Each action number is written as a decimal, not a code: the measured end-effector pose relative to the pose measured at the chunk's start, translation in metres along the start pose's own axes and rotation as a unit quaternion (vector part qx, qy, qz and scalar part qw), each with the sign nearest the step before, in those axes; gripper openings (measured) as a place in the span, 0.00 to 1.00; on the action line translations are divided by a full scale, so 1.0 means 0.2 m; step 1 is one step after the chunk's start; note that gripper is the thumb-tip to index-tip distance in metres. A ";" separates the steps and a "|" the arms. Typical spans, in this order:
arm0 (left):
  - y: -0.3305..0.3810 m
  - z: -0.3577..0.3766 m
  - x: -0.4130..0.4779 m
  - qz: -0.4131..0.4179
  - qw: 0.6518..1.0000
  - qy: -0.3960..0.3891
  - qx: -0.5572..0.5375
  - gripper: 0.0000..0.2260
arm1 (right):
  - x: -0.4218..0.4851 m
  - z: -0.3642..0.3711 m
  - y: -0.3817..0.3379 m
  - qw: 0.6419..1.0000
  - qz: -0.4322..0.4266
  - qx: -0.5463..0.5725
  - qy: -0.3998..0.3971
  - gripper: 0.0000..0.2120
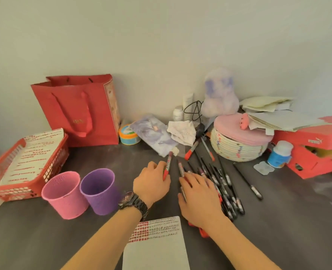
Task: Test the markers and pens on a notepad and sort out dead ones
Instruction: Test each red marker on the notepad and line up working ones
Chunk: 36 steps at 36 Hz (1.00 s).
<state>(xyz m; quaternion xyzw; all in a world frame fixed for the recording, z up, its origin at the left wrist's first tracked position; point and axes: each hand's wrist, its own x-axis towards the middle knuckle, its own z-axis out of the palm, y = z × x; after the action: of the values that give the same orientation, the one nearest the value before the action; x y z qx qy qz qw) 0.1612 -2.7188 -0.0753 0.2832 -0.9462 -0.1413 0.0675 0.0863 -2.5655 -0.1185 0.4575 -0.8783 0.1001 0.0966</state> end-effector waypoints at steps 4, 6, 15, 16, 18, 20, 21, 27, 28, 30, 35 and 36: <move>0.01 0.06 0.11 -0.007 1.000 -0.019 0.017 0.16 | -0.01 0.03 0.04 0.994 0.024 0.011 0.103 0.14; 0.00 0.08 0.11 0.000 1.000 -0.013 0.017 0.14 | 0.00 0.04 0.05 0.992 0.037 0.009 0.124 0.12; -0.01 0.13 -0.03 0.020 1.000 -0.013 -0.015 0.07 | 0.25 -0.06 0.19 0.980 0.146 0.090 0.099 0.16; -0.01 0.13 -0.05 0.025 0.999 -0.014 -0.017 0.07 | 0.32 -0.08 0.21 0.979 0.162 0.098 0.081 0.15; -0.01 0.13 -0.08 0.035 0.999 -0.015 -0.017 0.07 | 0.47 -0.08 0.25 0.978 0.177 0.098 0.043 0.15; 0.00 0.13 -0.09 0.043 0.999 -0.017 -0.018 0.08 | 0.60 -0.05 0.26 0.980 0.180 0.078 -0.007 0.19; 0.00 0.12 -0.10 0.045 0.999 -0.018 -0.021 0.08 | 0.66 -0.04 0.26 0.982 0.176 0.065 -0.030 0.20; -0.02 0.10 -0.13 0.050 0.997 -0.035 -0.036 0.05 | 0.84 0.08 0.24 0.978 0.171 -0.013 -0.120 0.18; -0.02 0.10 -0.13 0.044 0.997 -0.038 -0.049 0.05 | 0.84 0.09 0.24 0.978 0.173 -0.010 -0.120 0.17; -0.03 0.08 -0.14 0.028 0.996 -0.035 -0.083 0.04 | 0.83 0.08 0.23 0.976 0.183 0.023 -0.115 0.15; -0.07 0.04 -0.21 -0.038 0.974 -0.036 -0.222 0.05 | 0.63 -0.06 0.19 0.973 0.183 0.132 -0.051 0.06; -0.07 0.03 -0.23 -0.046 0.964 -0.032 -0.260 0.06 | 0.55 -0.09 0.17 0.976 0.164 0.138 -0.038 0.04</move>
<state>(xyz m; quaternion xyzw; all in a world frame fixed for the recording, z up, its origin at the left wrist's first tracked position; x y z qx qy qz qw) 0.2057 -2.7033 -0.0884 0.2943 -0.8646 -0.3943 0.1018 -0.0024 -2.6277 -0.0762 0.3192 -0.9223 0.2172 -0.0184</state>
